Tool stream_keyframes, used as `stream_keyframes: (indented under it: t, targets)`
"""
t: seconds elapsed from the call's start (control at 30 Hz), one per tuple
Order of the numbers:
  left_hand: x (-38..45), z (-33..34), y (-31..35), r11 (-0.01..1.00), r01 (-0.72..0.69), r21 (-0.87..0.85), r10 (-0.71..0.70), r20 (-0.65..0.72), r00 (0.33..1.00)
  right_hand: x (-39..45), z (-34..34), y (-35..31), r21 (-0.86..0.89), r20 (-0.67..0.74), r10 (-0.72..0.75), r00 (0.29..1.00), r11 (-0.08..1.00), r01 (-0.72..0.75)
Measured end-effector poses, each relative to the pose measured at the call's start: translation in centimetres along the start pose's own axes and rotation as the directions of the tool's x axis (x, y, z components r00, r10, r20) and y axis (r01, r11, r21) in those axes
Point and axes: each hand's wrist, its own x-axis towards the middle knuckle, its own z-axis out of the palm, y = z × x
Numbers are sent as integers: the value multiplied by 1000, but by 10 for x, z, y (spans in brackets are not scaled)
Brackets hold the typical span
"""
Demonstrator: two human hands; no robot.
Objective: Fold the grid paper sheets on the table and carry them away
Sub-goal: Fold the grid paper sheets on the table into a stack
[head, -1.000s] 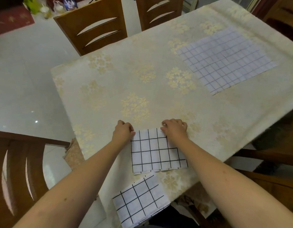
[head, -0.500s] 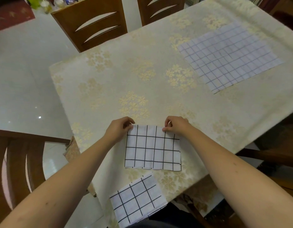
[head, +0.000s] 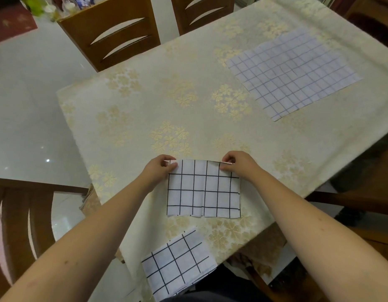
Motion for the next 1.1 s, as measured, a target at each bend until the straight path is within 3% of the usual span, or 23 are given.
stream_keyframes:
  t: [0.23,0.33,0.4,0.5,0.6,0.8,0.9,0.97,1.1]
  targets:
    - [-3,12,11,987,-160,23,161,-92,983,-8,-1,-2,-61,56,-38,998,997,42]
    - [-4,12,24,980,-162,-115,152,-91,984,-9,-3,-3,-85,-3,-46,999,995,45]
    - [-3,11,27,980,-93,-173,89,-30,996,-9,-5,-3,-78,-40,-32,999,997,29]
    - [-6,10,18,999,21,-24,-18,121,992,-11,-9,2,-48,-76,-17,997,999,13]
    - [-15,13,4,994,28,103,-52,233,971,-15,-15,10,33,-111,19,994,999,-15]
    - [-18,15,8,995,-58,81,56,25,998,-23,-25,19,372,-115,174,978,921,-120]
    - [-15,8,28,995,-97,21,98,-99,990,-26,-26,21,361,-16,207,978,914,-187]
    - [-13,4,43,987,-145,68,154,-157,976,-29,-22,24,349,83,230,970,905,-244]
    - [-11,5,66,949,-254,188,284,-154,946,-31,-8,31,382,123,272,954,874,-299]
